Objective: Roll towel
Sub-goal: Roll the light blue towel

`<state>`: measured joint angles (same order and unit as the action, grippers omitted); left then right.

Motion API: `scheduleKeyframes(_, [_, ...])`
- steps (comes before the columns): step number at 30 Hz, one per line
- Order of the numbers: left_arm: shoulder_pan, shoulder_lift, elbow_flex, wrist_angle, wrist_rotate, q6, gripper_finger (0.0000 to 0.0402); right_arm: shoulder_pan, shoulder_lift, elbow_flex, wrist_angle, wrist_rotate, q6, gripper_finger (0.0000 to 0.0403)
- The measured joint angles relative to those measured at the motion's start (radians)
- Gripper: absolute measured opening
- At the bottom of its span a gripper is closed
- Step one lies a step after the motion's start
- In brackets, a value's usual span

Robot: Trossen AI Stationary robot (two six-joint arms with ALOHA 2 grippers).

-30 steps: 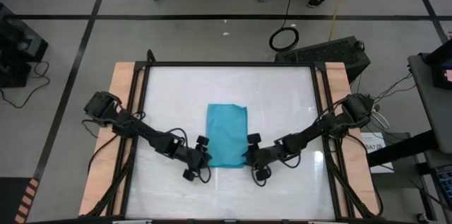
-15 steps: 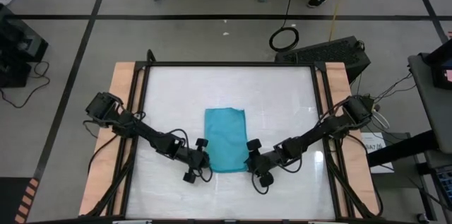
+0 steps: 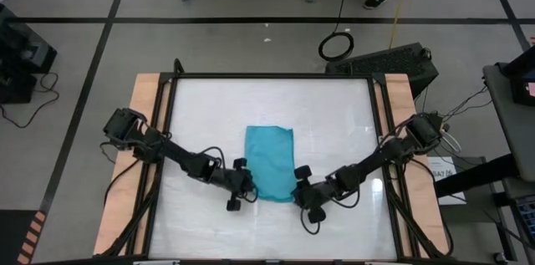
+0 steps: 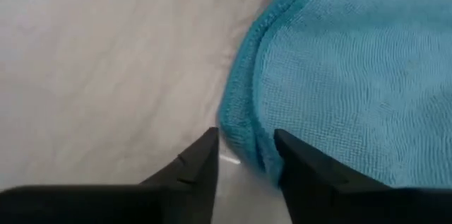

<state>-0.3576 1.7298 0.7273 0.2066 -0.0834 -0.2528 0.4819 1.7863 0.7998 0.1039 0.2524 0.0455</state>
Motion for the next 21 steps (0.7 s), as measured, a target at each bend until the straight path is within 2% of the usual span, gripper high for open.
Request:
scheduleKeyframes(7, [0.005, 0.000, 0.000, -0.003, 0.045, -0.034, 0.0004, -0.010, -0.003, -0.029, -0.016, 0.001, 0.159, 0.0011])
scheduleKeyframes(11, [0.004, 0.000, -0.004, -0.014, 0.097, -0.074, 0.0004, -0.009, -0.005, -0.071, 0.042, -0.013, 0.298, 0.0007])
scheduleKeyframes(16, [0.003, 0.000, -0.021, 0.005, 0.133, -0.170, 0.0004, -0.013, -0.014, -0.078, 0.100, -0.083, 0.403, 0.0003])
scheduleKeyframes(21, [0.003, -0.001, -0.023, 0.045, 0.154, -0.268, 0.0003, -0.038, -0.053, -0.081, 0.086, -0.168, 0.520, 0.0001])
